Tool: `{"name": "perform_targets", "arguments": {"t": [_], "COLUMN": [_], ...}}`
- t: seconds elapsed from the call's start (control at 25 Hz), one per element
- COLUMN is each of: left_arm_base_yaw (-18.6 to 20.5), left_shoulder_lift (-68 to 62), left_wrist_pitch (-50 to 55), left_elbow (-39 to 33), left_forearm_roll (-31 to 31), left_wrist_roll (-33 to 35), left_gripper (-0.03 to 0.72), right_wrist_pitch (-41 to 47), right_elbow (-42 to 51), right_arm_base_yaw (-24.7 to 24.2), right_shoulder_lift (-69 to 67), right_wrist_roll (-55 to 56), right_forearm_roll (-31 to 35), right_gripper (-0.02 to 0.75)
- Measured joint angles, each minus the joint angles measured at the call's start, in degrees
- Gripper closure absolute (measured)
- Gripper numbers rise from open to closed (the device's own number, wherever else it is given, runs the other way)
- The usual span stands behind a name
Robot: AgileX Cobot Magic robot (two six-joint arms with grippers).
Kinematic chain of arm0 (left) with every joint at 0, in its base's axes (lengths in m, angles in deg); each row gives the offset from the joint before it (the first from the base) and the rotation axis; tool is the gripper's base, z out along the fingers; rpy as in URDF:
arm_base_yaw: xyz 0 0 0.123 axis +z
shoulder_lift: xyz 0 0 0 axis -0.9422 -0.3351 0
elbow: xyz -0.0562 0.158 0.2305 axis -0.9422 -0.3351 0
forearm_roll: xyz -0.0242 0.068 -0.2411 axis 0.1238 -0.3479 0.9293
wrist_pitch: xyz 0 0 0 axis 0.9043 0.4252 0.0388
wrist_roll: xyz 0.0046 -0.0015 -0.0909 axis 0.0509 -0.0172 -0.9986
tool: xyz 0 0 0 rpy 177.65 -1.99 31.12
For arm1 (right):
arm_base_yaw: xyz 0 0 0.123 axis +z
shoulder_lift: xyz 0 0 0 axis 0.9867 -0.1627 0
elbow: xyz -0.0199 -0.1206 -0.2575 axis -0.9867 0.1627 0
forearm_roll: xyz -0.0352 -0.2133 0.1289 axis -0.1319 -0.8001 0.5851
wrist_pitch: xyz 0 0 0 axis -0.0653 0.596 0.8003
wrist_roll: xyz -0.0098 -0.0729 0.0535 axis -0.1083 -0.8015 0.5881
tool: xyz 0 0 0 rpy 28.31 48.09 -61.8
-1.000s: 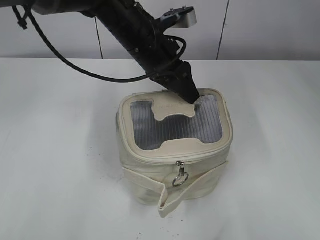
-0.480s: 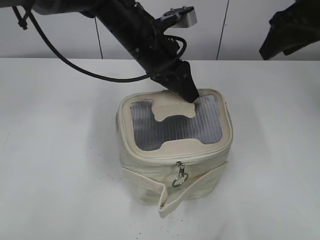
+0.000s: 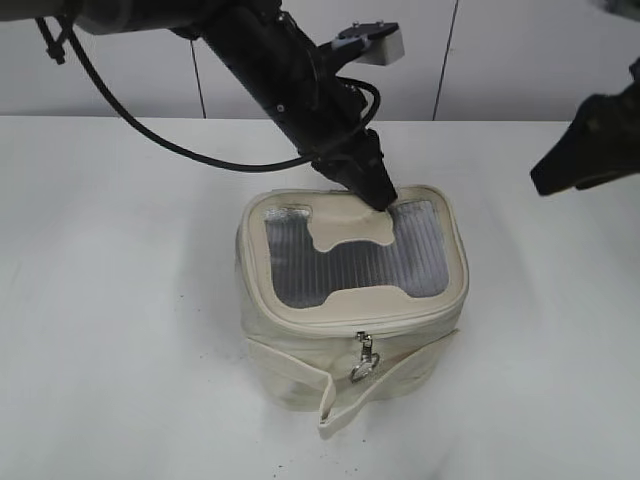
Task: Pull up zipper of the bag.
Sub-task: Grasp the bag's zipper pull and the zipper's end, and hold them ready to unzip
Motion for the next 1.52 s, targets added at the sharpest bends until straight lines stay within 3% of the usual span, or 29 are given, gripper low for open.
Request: {"name": "perform_targets", "arguments": {"t": [0.24, 0.4, 0.52, 0.72, 1.36, 1.52], "left_arm_base_yaw": [-0.40, -0.40, -0.40, -0.40, -0.40, -0.40], "left_shoulder_lift": [-0.22, -0.22, -0.22, -0.22, -0.22, -0.22], "left_wrist_pitch": [0.71, 1.24, 1.41, 1.49, 1.59, 1.64], "left_elbow": [0.41, 0.63, 0.70, 0.81, 0.81, 0.81], "left_forearm_roll": [-0.69, -0.99, -1.20, -1.36, -1.43, -1.47], "left_wrist_roll": [0.18, 0.23, 0.23, 0.23, 0.24, 0.24], "left_gripper": [0.646, 0.646, 0.646, 0.646, 0.646, 0.646], "right_wrist_pitch": [-9.40, -13.97, -14.51, -15.34, -12.98, -12.98], "right_elbow": [12.75, 17.44, 17.84, 18.00, 17.53, 16.10], "right_arm_base_yaw": [-0.11, -0.17, -0.17, -0.17, 0.01, 0.01], "right_shoulder_lift": [0.97, 0.99, 0.99, -2.20, -13.15, -15.25], "right_wrist_roll": [-7.91, -19.76, -24.57, -28.09, -53.51, -57.03], "right_forearm_roll": [2.79, 11.54, 16.57, 18.67, 38.91, 42.58], "right_gripper": [0.293, 0.293, 0.293, 0.293, 0.293, 0.377]}}
